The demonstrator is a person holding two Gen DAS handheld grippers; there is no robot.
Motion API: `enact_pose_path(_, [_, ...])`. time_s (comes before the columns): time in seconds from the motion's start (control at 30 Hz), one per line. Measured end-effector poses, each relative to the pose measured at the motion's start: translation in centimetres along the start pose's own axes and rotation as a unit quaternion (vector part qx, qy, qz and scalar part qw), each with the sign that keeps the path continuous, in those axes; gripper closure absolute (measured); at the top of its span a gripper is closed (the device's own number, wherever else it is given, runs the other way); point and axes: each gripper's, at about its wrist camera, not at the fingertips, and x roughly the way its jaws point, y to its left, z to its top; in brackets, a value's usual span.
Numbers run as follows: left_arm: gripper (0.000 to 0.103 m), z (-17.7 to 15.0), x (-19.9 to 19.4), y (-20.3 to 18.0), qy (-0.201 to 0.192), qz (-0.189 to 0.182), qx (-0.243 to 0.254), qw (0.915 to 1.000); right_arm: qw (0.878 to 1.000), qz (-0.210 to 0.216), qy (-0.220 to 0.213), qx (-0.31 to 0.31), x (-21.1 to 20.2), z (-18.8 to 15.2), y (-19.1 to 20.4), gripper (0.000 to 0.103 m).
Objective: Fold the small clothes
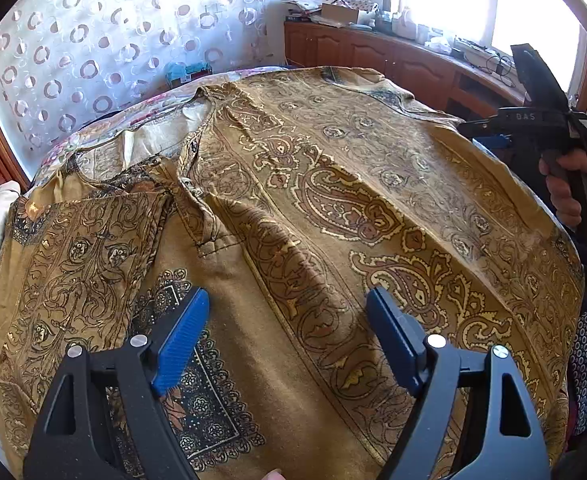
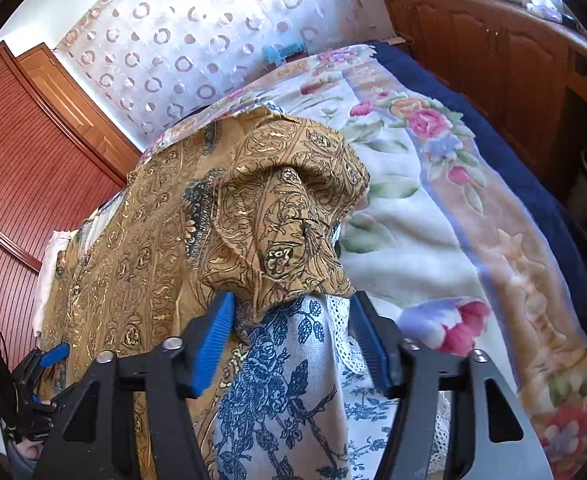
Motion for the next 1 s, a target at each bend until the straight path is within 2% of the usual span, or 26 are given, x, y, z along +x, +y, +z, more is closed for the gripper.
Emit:
enact_pose_path(0.2, [0.01, -0.1, 0.2, -0.4, 0.006, -0.007, 0.008, 0.9999, 1.0, 0.004, 0.009, -0.006, 0.4, 0.9, 0.3, 0.06])
enact_pose_path(0.27, [0.01, -0.1, 0.3, -0.5, 0.007, -0.006, 0.009, 0.9999, 1.0, 0.0, 0.005, -0.012, 0.5, 1.1, 0.6, 0.07])
enact_pose_path(0.4, [0.01, 0.0, 0.3, -0.4, 0.007, -0.006, 0.009, 0.9999, 0.999, -0.017, 0.002, -0.032, 0.7, 1.3, 1.0, 0.078])
enact_pose_path(0.53, [0.01, 0.0, 0.3, -0.4, 0.007, -0.006, 0.009, 0.9999, 0.998, -0.037, -0.014, -0.053, -0.1, 1.4, 1.6, 0.095])
enact_pose_path(0.7, [0.01, 0.0, 0.3, -0.4, 0.006, -0.006, 0.009, 0.9999, 0.989, -0.056, -0.074, -0.112, -2.4, 1.2, 5.1, 0.098])
enact_pose_path(0.8, [0.01, 0.0, 0.3, -0.4, 0.006, -0.006, 0.009, 0.9999, 0.98, -0.049, -0.102, -0.163, -3.9, 0.4, 8.2, 0.098])
enact_pose_path(0.9, [0.01, 0.0, 0.3, -0.4, 0.006, -0.006, 0.009, 0.9999, 0.971, -0.026, -0.109, -0.213, -4.8, -1.0, 11.4, 0.098])
enact_pose_path(1.0, [0.01, 0.0, 0.3, -0.4, 0.006, -0.006, 0.008, 0.9999, 0.966, -0.001, -0.092, -0.242, -4.6, -2.9, 13.6, 0.098])
